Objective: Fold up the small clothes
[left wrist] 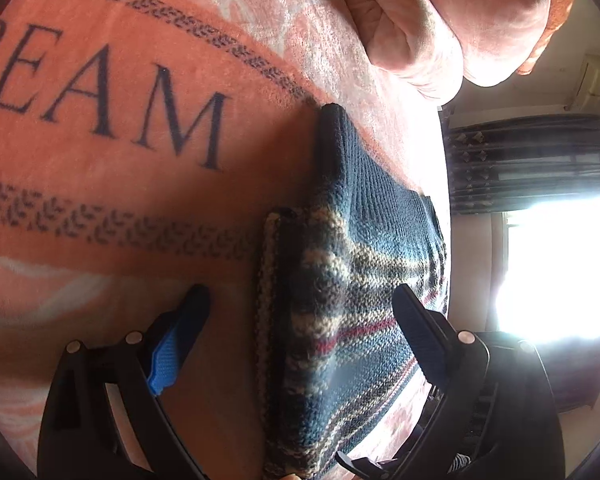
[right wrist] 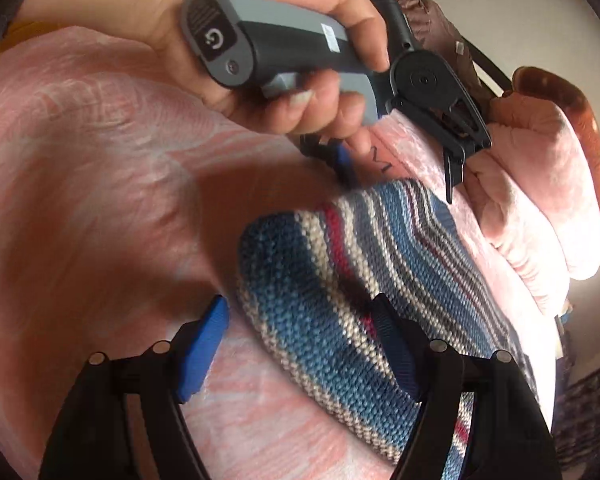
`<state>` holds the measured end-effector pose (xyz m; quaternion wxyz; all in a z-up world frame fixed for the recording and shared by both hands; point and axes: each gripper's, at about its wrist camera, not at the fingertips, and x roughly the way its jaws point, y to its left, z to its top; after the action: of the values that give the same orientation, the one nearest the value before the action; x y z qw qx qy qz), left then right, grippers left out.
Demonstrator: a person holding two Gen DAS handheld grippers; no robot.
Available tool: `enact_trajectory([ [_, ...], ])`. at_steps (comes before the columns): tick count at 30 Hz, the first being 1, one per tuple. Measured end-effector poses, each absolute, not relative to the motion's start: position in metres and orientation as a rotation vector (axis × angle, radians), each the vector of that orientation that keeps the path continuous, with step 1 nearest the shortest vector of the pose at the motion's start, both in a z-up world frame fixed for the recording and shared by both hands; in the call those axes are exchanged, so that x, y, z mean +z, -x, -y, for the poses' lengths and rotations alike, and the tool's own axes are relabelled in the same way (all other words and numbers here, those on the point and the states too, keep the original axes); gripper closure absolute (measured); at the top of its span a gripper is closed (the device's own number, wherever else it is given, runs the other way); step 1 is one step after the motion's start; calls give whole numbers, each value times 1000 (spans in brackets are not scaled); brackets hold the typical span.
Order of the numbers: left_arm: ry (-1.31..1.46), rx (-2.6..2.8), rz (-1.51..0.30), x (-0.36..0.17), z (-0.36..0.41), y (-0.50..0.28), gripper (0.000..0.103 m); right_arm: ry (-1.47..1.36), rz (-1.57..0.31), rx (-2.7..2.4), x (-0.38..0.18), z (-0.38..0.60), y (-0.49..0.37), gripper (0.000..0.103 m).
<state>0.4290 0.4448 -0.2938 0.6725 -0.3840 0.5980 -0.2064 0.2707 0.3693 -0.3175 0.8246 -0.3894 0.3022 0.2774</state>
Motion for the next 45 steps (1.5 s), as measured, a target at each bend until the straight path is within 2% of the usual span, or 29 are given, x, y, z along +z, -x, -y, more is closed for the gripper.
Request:
enact_trajectory([
  [2,874,-473,-1351,-294,-445,-432,14,850,-605,561,-319,-378,-271,32],
  [3,874,-470,-1354,-294,-444,-433,20,853,-596,549,-321,-383,-271,35],
  [4,877,-477,-1361,-295,-443,-434,46,851,-590,537,-322,-384,-273,35],
  [5,874,-479,-1381,-297,-441,-435,50,848,-587,529,-323,-386,-273,35],
  [8,857,-466,-1403,-299,-435,-440,50,838,-586,511,-323,-390,-270,35],
  [9,857,-463,-1406,-298,-434,-441,50,821,-598,513,-322,-391,-272,41],
  [10,855,-454,-1410,-298,-433,-443,55,797,-616,512,-321,-391,-271,46],
  [11,845,-441,-1415,-297,-432,-445,65,775,-627,508,-319,-390,-275,53],
  [12,832,-428,-1421,-296,-431,-446,69,758,-633,502,-316,-390,-278,61],
  [14,833,-411,-1435,-296,-431,-447,76,722,-649,502,-310,-389,-282,68],
  [17,815,-397,-1438,-291,-428,-448,80,689,-664,509,-303,-385,-286,74],
  [21,796,-374,-1447,-286,-422,-452,81,653,-673,519,-292,-381,-286,77],
  [45,636,-341,-1438,-204,-367,-475,85,440,-626,498,-210,-312,-305,81],
])
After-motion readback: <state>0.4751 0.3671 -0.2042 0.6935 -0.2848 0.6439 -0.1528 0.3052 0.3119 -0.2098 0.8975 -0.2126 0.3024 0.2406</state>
